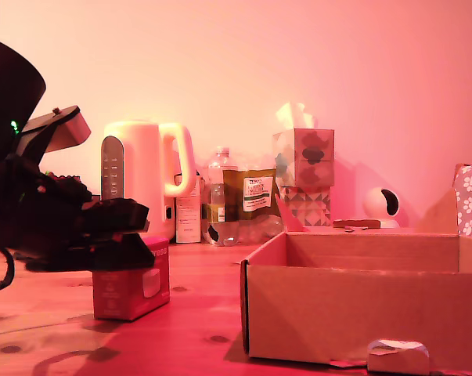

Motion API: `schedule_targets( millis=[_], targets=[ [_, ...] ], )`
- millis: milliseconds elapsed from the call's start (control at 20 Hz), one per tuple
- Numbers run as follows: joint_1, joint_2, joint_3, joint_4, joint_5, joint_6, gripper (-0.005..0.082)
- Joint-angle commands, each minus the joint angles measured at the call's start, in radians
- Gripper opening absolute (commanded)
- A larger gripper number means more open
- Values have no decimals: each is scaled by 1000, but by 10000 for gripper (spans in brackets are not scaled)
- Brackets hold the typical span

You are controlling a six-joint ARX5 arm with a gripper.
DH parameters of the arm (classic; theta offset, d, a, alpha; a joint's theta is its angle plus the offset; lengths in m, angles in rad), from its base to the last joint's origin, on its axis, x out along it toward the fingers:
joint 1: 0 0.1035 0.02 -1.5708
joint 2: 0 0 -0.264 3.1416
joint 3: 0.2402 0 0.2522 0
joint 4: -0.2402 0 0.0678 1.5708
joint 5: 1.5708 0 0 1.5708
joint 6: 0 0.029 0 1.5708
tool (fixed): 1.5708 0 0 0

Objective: Pick the red carton of coffee filters and place it in the cardboard box

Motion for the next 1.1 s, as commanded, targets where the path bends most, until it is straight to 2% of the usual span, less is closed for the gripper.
schedule_targets(
  millis=[0, 300, 500, 700, 900, 950, 1050],
  targets=[
    [0, -24, 0, -21, 21, -1, 198],
    [0, -366, 0, -247, 25, 30, 198],
    [-14, -527, 0, -292, 26, 29, 198],
    [-62, -514, 0, -201, 67, 27, 198],
    [-115, -431, 6, -24, 67, 25, 198],
    [-126, -402, 22, -11, 68, 25, 198],
    [-146, -340, 77, -6, 105, 25, 198]
  ],
)
